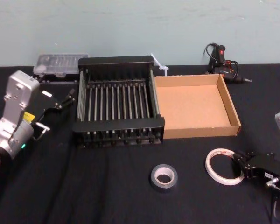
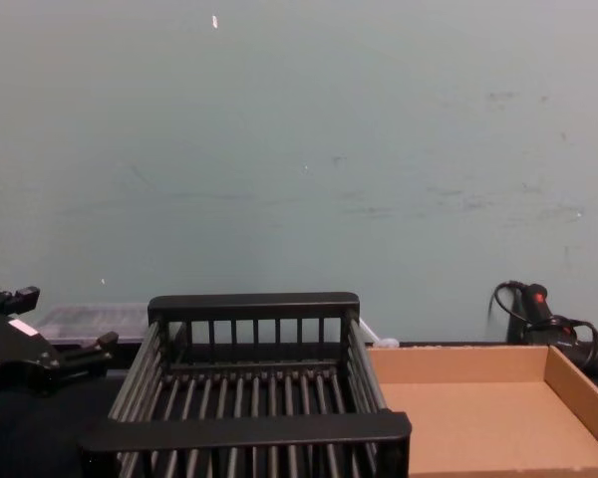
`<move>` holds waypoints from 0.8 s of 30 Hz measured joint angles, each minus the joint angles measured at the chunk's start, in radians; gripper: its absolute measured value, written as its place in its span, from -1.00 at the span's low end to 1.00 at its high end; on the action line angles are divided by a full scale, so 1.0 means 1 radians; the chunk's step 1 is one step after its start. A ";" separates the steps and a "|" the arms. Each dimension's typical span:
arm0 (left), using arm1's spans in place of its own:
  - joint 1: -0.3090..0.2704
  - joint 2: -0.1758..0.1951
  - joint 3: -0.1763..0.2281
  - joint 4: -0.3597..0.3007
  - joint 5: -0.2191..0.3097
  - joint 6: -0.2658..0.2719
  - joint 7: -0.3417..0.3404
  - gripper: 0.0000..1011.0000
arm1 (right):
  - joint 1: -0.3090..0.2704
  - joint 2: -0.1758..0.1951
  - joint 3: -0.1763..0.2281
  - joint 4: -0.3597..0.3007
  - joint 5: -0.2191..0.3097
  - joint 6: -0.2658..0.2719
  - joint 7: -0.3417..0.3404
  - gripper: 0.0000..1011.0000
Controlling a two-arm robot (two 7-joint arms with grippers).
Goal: Pick up the white tape and place it into the black box , Pick up the silver tape and place it into the brown box.
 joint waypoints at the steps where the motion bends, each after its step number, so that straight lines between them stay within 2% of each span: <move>1: 0.000 0.000 0.000 0.000 0.000 0.000 0.000 0.98 | 0.000 0.000 0.000 0.000 0.000 0.000 0.000 -0.82; 10: 0.000 0.000 0.000 0.000 0.000 0.000 0.000 0.98 | -0.003 0.002 0.003 -0.003 0.003 -0.004 0.006 -0.82; 24: 0.000 0.000 0.000 0.000 0.000 0.000 0.000 0.98 | -0.032 0.034 0.041 -0.074 0.066 -0.023 0.032 -0.82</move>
